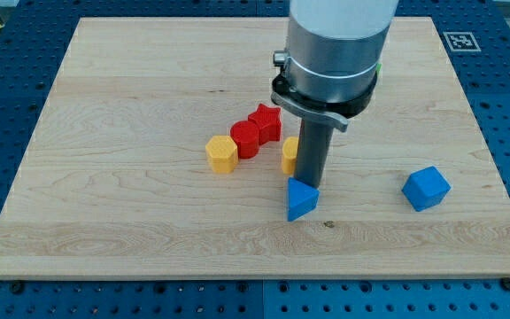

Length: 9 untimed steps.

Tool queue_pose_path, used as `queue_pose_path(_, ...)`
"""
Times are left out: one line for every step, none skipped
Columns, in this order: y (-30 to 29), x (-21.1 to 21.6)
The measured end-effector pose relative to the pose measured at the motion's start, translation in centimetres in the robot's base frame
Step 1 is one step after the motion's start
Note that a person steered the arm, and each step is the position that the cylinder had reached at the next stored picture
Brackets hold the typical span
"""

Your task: Move yellow hexagon along with yellow heart towards center right

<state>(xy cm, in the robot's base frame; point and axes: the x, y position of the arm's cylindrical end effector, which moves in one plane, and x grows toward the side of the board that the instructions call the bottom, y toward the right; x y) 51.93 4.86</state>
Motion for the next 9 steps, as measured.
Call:
queue_pose_path(-5.0,0.6)
queue_pose_path(-12.9,0.6)
queue_pose_path(-16.3,-2.1)
queue_pose_path(-12.0,-4.0)
queue_pose_path(-2.3,-3.7)
queue_pose_path(0.9,-3.7)
queue_pose_path(-4.5,-2.8)
queue_pose_path(-5.3,1.1)
queue_pose_path(1.1,0.0)
